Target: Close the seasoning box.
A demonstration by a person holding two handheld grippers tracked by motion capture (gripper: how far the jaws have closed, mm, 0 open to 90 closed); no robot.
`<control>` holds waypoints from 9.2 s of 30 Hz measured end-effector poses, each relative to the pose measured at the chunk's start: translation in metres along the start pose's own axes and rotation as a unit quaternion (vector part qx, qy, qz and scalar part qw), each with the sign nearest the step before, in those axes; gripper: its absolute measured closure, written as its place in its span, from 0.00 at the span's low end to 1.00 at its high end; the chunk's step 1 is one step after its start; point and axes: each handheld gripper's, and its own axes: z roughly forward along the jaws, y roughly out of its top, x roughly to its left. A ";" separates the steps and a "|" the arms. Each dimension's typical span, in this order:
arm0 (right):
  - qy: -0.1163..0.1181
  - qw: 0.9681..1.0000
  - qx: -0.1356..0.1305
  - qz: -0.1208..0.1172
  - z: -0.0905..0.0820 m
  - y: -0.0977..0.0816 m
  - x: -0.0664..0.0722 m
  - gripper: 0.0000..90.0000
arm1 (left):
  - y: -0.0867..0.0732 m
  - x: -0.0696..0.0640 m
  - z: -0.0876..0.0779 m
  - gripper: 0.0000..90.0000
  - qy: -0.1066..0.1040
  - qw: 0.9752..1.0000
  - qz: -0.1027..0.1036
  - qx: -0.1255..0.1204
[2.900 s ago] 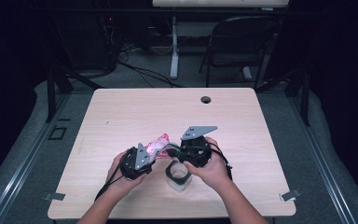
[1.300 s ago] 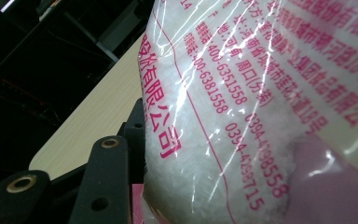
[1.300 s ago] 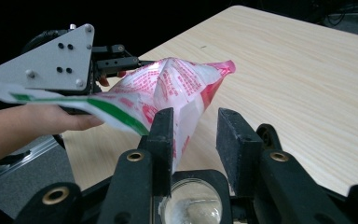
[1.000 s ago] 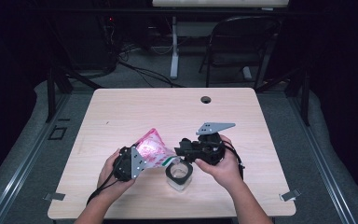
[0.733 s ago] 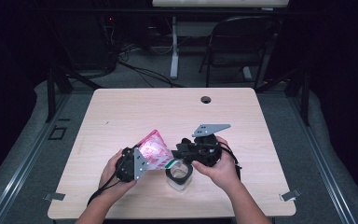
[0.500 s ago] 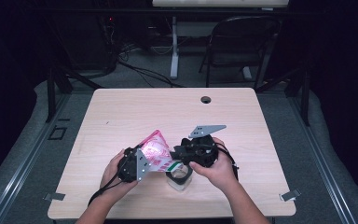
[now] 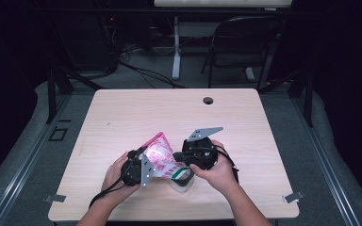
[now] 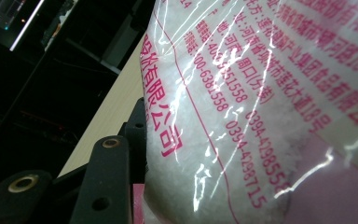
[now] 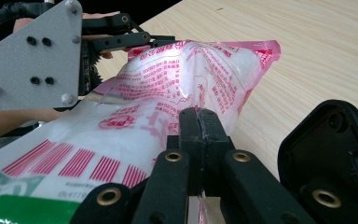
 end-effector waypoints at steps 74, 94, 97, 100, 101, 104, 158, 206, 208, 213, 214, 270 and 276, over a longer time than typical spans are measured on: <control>-0.001 1.000 -0.005 0.000 0.003 -0.006 -0.003 1.00 | 0.007 0.005 -0.008 0.64 0.077 0.985 0.152 0.028; -0.006 1.000 0.005 0.004 0.006 -0.006 -0.005 1.00 | 0.010 0.002 -0.007 0.65 0.102 0.975 0.195 0.038; -0.007 1.000 0.005 0.004 0.006 -0.006 -0.004 1.00 | 0.010 0.002 -0.007 0.65 0.105 0.974 0.198 0.040; -0.007 1.000 0.006 0.004 0.006 -0.007 -0.005 1.00 | 0.010 0.002 -0.007 0.65 0.108 0.972 0.205 0.042; -0.007 1.000 0.006 0.004 0.006 -0.007 -0.005 1.00 | 0.011 0.002 -0.007 0.65 0.106 0.972 0.206 0.042; -0.007 1.000 0.008 0.004 0.006 -0.007 -0.005 1.00 | 0.011 0.002 -0.007 0.65 0.108 0.971 0.209 0.043; -0.004 1.000 0.002 0.006 0.004 -0.007 -0.004 1.00 | 0.021 0.010 -0.009 0.67 0.119 0.948 0.291 0.055; -0.021 1.000 0.007 0.012 0.006 -0.012 -0.012 1.00 | 0.027 0.004 0.000 0.69 0.148 0.926 0.343 0.062; -0.022 1.000 0.007 0.012 0.006 -0.012 -0.012 1.00 | 0.027 0.004 0.000 0.69 0.148 0.926 0.343 0.062; -0.020 1.000 0.007 0.012 0.007 -0.012 -0.012 1.00 | 0.026 0.006 0.000 0.69 0.154 0.924 0.346 0.051; -0.020 1.000 0.007 0.012 0.007 -0.012 -0.011 1.00 | 0.028 0.006 -0.001 0.69 0.151 0.924 0.345 0.060; -0.018 1.000 -0.001 0.018 0.005 -0.011 -0.015 1.00 | 0.040 0.013 -0.006 0.71 0.157 0.914 0.369 0.064; -0.019 1.000 -0.002 0.019 0.005 -0.011 -0.015 1.00 | 0.040 0.014 -0.007 0.71 0.157 0.915 0.366 0.063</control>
